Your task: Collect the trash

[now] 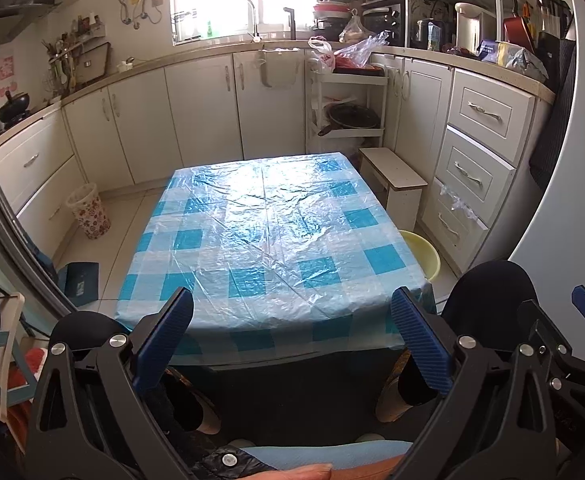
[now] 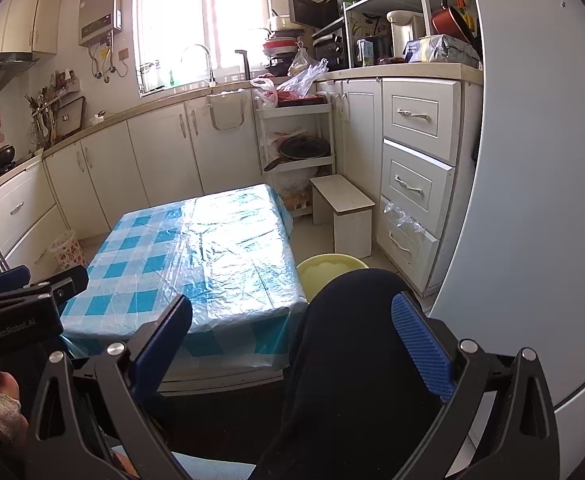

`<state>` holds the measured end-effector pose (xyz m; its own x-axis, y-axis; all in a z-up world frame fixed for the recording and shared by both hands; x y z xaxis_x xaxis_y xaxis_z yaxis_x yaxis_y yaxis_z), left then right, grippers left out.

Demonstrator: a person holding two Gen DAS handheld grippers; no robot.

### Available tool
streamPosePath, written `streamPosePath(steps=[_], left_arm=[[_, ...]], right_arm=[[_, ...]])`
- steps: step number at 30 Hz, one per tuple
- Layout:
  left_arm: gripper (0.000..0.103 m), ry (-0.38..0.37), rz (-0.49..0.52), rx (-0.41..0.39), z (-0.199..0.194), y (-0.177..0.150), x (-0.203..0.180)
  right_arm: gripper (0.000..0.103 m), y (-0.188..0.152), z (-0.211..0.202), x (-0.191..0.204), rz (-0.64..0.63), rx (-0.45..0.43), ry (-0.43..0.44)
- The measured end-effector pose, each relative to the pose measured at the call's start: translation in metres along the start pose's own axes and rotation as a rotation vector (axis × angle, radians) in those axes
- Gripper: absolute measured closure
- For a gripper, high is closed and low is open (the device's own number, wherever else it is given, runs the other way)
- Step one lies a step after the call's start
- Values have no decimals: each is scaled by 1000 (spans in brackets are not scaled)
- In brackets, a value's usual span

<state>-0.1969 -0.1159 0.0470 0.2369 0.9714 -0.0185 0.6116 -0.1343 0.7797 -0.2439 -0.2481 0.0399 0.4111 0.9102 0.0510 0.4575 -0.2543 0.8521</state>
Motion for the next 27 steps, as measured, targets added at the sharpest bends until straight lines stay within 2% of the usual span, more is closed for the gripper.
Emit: streamPosePath(steps=[27], left_arm=[[8, 16, 1, -5, -1, -3, 3]], right_arm=[[7, -1, 0, 0, -8, 2, 1]])
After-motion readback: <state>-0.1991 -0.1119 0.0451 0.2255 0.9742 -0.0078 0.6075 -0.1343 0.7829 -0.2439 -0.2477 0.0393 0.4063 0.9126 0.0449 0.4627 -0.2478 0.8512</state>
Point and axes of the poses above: each gripper's, at about its wrist camera, not at the fingertips, and z roughly the way its jaws point, x to its left, y to its top, the point moved 7 cm from there along z, roughly the way its jaws point, and after that the axes turned 4 degrees about -z, right-handed, at the moved point
